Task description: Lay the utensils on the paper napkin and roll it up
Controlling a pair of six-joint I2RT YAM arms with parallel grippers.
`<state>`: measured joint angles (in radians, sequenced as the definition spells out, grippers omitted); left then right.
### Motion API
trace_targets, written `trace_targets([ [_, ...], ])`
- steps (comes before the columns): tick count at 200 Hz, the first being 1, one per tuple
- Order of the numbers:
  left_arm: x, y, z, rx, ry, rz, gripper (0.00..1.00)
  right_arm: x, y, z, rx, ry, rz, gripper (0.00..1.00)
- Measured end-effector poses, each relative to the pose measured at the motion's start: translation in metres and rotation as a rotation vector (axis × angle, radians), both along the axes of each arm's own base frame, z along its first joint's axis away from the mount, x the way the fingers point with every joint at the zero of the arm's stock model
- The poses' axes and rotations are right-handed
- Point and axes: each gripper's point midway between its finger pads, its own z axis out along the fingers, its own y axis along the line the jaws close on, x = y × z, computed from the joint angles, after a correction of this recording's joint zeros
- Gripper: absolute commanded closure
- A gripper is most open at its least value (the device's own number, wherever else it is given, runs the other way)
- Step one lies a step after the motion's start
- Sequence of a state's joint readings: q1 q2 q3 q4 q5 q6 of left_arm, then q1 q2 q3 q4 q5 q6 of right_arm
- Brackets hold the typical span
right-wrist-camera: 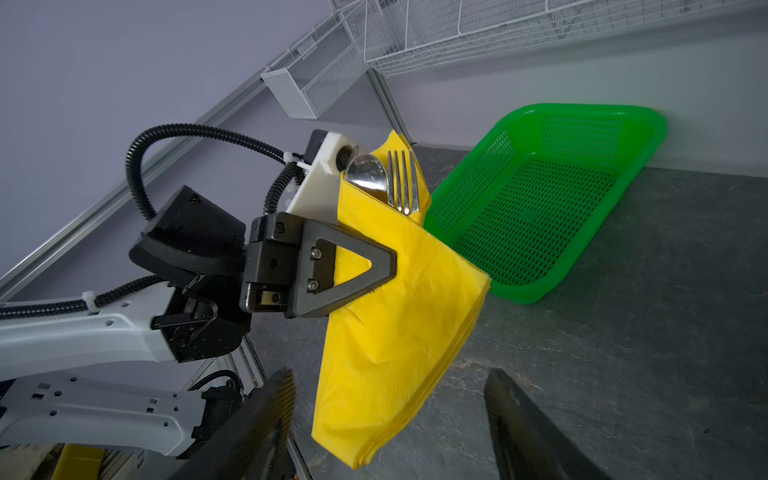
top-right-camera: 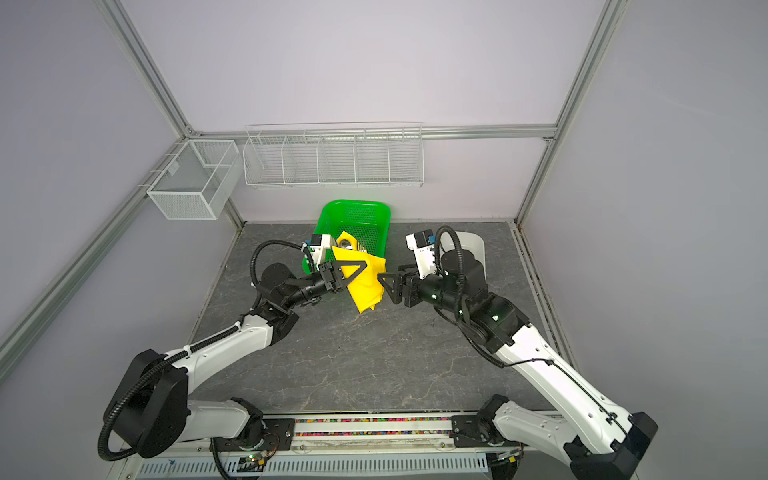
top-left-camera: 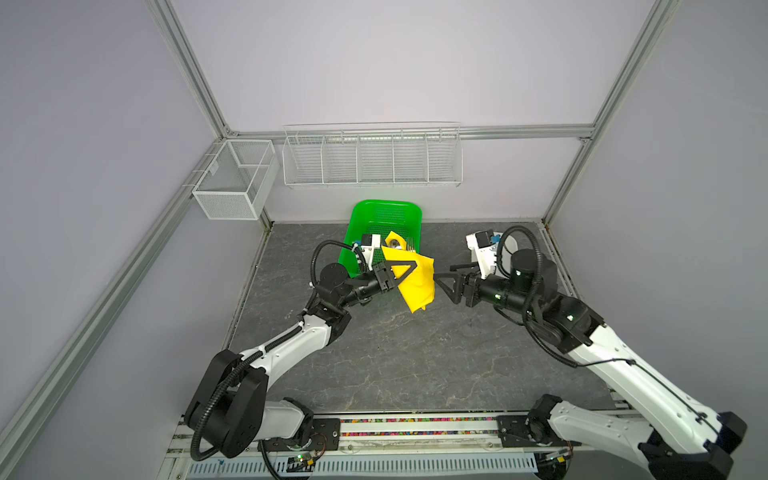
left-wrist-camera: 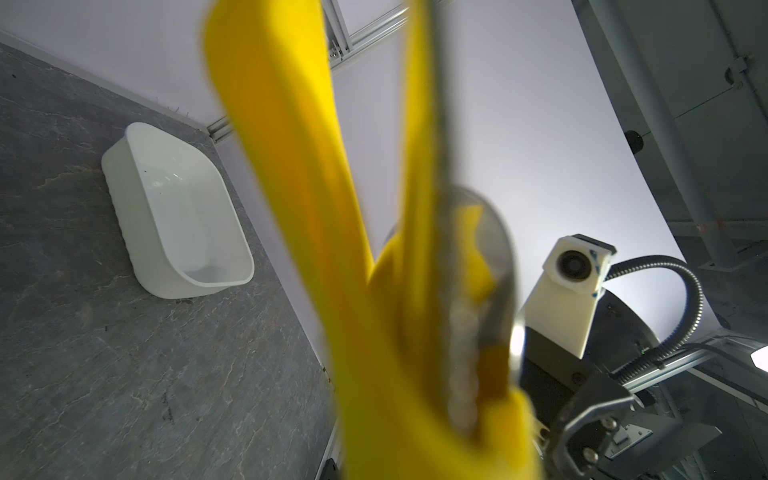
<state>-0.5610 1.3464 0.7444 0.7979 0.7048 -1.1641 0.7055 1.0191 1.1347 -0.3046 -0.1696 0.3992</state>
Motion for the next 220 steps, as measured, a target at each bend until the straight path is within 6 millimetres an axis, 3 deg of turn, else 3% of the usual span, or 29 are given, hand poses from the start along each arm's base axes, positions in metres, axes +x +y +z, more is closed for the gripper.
trace_targets([
  [28, 0.001, 0.000, -0.004, 0.013, 0.007, 0.003, 1.00, -0.007, 0.017, 0.000, -0.023, -0.024, 0.072, 0.29],
  [72, 0.001, -0.001, -0.001, 0.015, -0.001, 0.003, 1.00, 0.003, 0.050, -0.038, -0.106, 0.045, 0.130, 0.29],
  [220, 0.001, -0.001, -0.003, 0.022, 0.010, 0.003, 1.00, 0.008, 0.071, -0.053, -0.128, 0.067, 0.183, 0.31],
])
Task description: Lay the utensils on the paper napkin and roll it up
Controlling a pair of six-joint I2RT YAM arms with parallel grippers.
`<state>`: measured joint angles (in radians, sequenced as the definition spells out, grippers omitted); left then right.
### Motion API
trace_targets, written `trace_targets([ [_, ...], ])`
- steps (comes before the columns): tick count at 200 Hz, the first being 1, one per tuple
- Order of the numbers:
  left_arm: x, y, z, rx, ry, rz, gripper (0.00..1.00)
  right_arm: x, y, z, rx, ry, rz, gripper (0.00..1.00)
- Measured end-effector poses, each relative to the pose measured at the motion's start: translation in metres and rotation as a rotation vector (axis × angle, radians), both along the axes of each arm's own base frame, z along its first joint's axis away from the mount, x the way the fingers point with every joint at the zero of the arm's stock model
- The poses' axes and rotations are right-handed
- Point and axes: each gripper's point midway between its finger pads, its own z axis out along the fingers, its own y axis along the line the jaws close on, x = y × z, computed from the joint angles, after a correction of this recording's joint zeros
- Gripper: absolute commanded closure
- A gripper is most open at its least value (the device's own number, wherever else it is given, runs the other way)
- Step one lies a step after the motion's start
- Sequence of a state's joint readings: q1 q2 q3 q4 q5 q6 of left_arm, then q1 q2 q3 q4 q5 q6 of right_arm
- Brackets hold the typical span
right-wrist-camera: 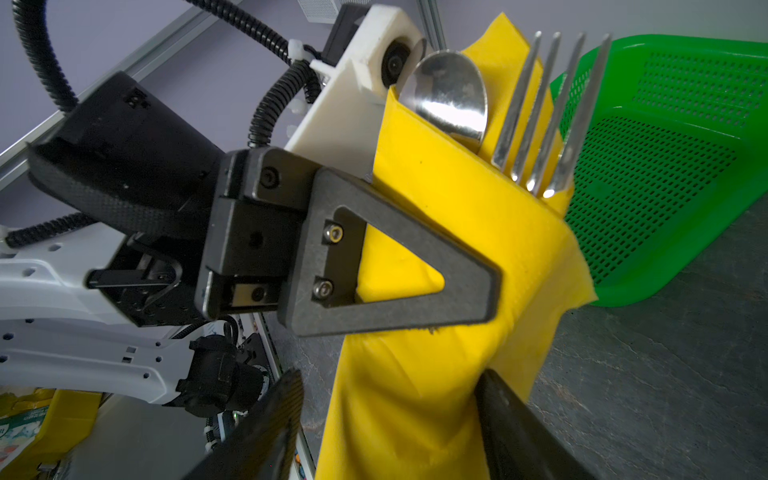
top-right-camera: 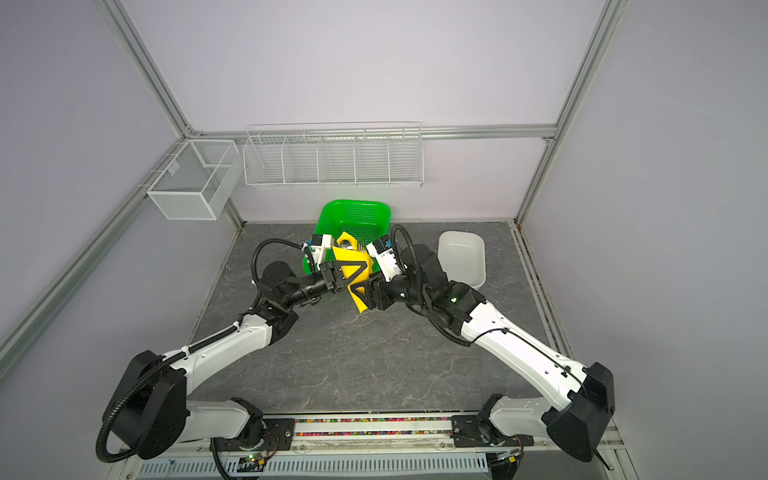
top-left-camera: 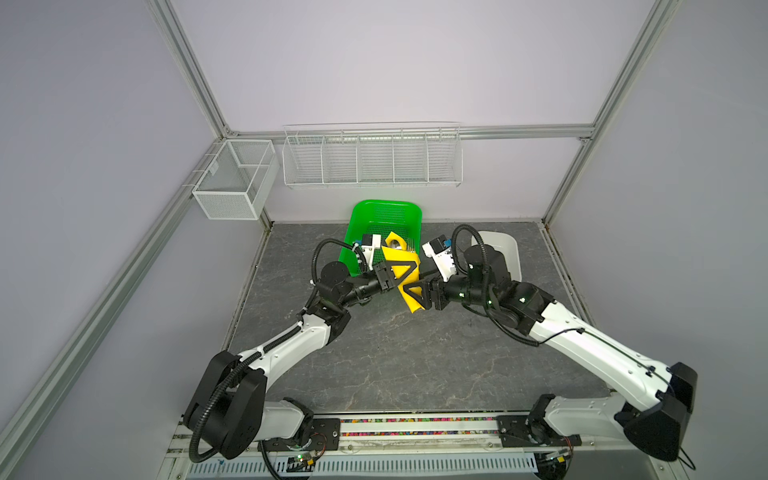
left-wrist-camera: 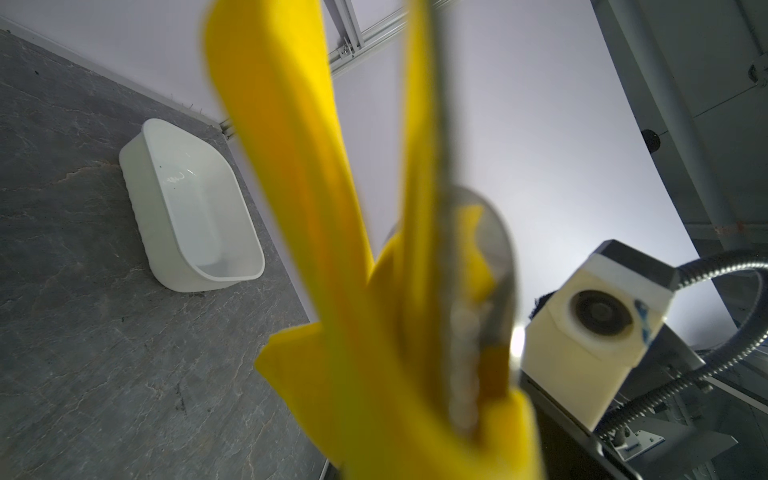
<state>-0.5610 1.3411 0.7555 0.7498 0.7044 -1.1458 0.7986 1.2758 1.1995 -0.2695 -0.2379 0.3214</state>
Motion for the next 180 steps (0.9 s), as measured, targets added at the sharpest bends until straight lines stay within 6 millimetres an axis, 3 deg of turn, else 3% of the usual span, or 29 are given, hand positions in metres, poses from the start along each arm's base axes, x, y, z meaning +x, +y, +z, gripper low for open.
trace_targets([
  [180, -0.0029, 0.0013, 0.0060, -0.017, -0.002, -0.011, 1.00, 0.0034, 0.0037, 0.0029, 0.016, -0.013, -0.003, 0.29],
])
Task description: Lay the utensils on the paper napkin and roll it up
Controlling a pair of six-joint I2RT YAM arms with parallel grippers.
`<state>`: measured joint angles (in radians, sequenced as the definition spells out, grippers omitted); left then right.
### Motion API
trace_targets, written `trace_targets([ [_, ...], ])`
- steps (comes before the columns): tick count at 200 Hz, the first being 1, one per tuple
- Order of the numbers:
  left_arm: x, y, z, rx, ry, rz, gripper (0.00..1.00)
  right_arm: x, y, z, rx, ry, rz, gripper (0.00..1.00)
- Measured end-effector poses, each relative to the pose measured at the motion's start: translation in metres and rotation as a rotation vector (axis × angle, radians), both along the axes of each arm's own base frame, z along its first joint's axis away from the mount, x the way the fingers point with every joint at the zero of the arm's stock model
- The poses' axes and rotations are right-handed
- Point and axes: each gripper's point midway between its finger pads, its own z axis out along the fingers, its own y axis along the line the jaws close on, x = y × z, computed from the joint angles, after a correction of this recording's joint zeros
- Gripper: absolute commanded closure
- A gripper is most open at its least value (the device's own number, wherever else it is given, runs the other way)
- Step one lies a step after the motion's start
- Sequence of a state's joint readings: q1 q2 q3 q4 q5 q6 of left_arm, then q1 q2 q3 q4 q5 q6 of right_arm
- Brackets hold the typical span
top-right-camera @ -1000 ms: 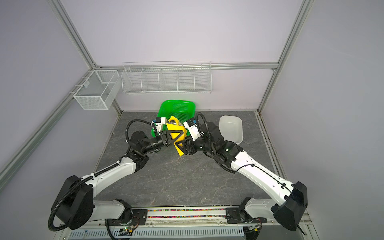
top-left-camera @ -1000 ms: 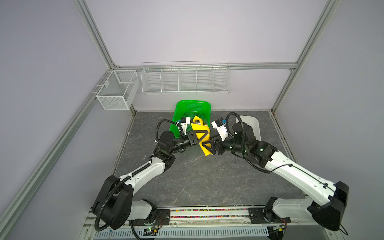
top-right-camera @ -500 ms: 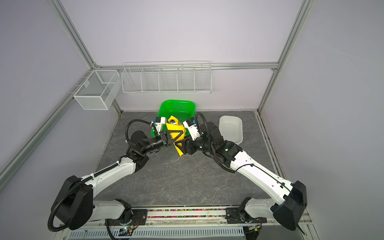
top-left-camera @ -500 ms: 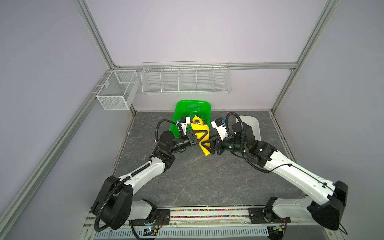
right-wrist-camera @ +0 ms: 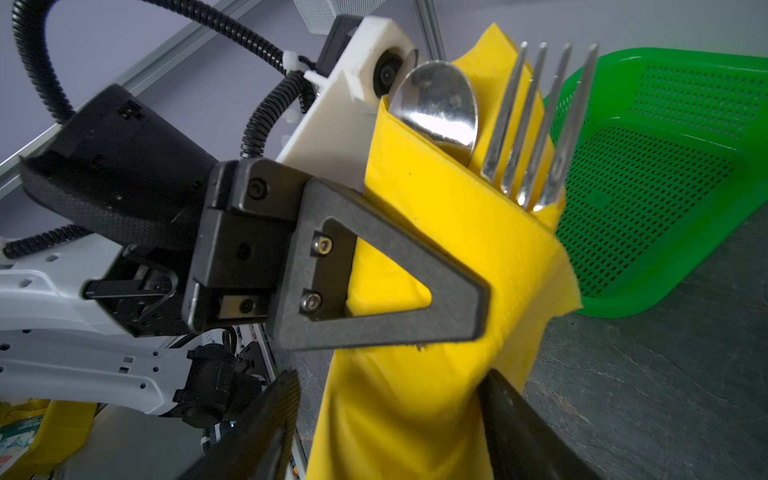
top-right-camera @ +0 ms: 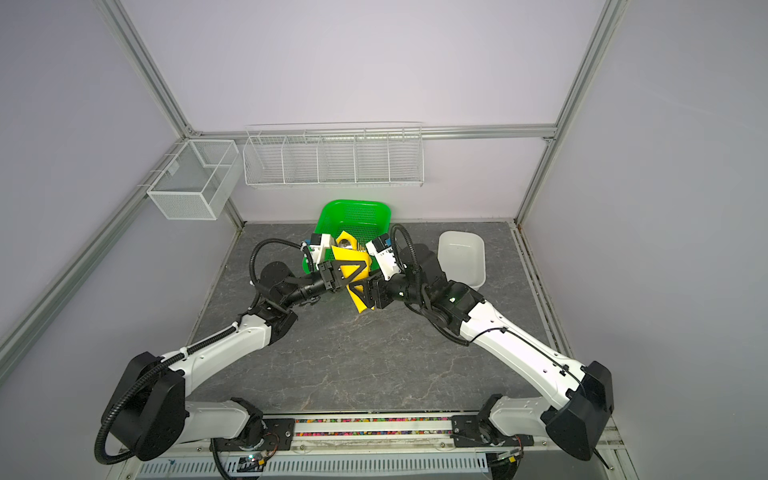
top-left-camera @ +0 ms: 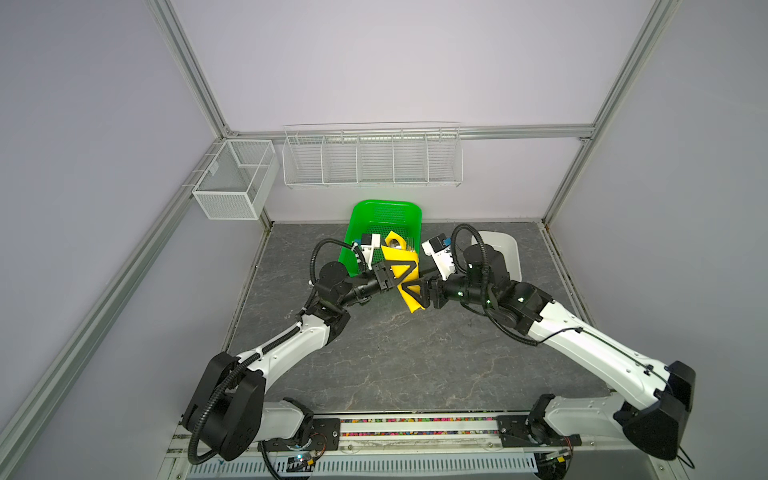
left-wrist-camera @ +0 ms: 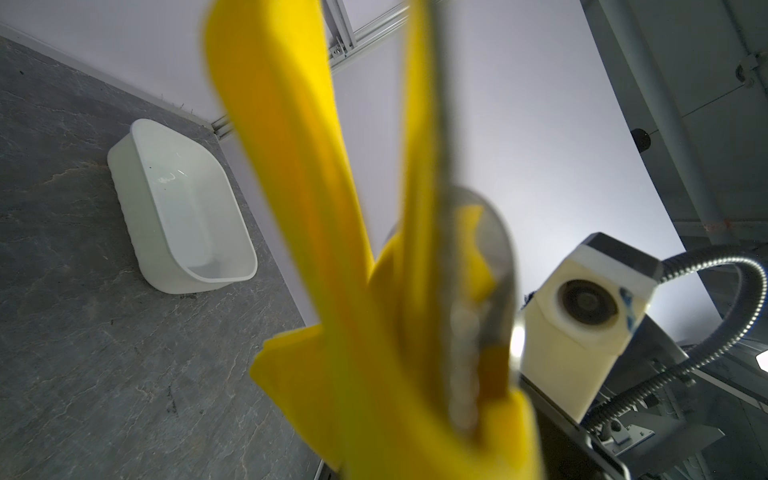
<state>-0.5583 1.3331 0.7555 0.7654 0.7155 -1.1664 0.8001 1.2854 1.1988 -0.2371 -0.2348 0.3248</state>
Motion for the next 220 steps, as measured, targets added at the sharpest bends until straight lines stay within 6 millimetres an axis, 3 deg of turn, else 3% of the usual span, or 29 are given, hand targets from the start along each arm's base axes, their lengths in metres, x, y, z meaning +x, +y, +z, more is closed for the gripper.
trace_targets([
  [220, -0.010, 0.002, 0.021, -0.071, -0.034, -0.047, 1.00, -0.013, 0.008, 0.008, 0.125, 0.074, 0.136, 0.39],
])
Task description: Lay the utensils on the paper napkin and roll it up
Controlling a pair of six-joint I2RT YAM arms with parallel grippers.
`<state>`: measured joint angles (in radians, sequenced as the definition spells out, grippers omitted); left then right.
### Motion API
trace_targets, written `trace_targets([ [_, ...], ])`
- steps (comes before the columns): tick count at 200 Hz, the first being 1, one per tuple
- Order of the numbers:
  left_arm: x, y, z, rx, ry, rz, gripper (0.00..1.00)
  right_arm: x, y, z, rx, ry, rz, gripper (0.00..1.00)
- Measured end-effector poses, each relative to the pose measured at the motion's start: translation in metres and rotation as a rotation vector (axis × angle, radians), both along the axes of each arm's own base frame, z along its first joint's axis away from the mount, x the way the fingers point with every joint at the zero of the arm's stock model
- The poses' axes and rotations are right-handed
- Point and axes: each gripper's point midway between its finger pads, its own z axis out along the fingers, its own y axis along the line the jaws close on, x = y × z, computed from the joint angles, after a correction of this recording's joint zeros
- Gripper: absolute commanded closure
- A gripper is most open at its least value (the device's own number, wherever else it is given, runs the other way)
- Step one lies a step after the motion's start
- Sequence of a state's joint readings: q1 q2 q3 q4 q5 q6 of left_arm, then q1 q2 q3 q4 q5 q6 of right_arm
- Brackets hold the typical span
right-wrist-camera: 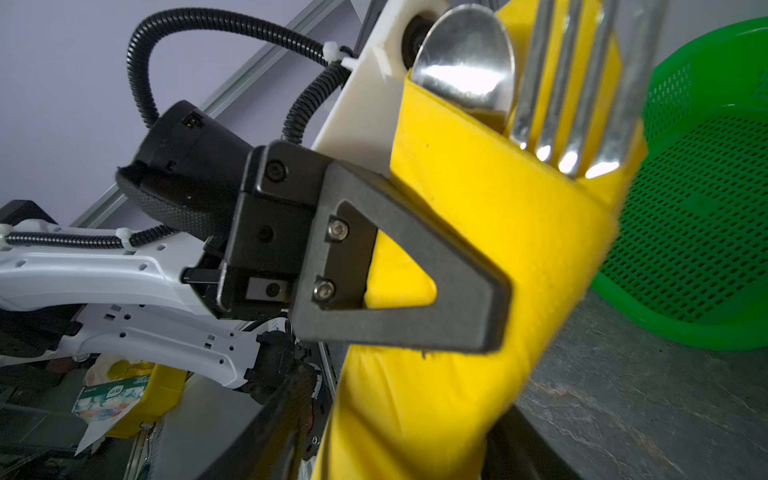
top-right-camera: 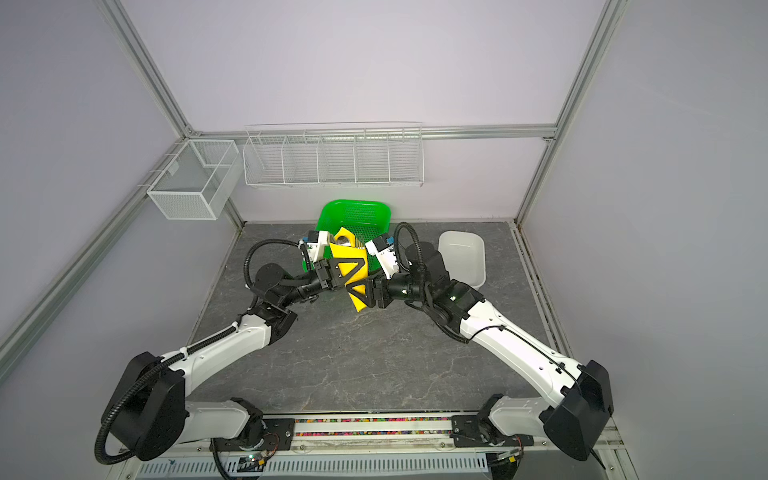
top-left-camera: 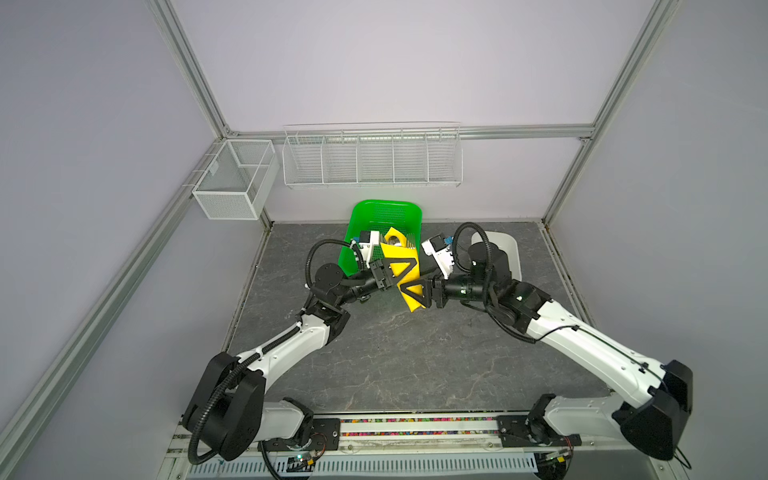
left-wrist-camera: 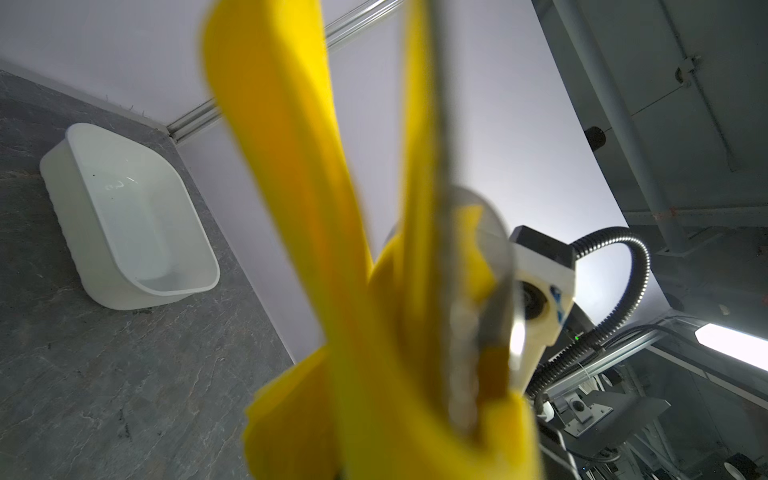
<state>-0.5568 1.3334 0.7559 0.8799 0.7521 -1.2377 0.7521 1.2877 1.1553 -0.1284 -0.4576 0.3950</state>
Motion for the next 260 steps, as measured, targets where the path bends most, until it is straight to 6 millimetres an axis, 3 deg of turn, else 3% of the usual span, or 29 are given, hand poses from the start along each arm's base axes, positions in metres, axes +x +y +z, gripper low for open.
trace_targets([
  [48, -0.003, 0.000, 0.006, -0.016, -0.009, -0.013, 1.00, -0.003, -0.001, 0.002, 0.021, 0.012, 0.016, 0.40],
  [81, -0.004, 0.001, 0.009, -0.026, -0.015, -0.019, 1.00, -0.005, -0.002, 0.004, 0.034, 0.018, 0.024, 0.48],
  [209, -0.005, -0.001, 0.008, -0.026, -0.014, -0.034, 1.00, -0.008, 0.002, 0.007, 0.063, 0.048, 0.055, 0.53],
  [260, -0.004, -0.001, 0.006, -0.022, -0.009, -0.034, 1.00, -0.006, 0.008, 0.001, 0.071, 0.085, 0.072, 0.71],
])
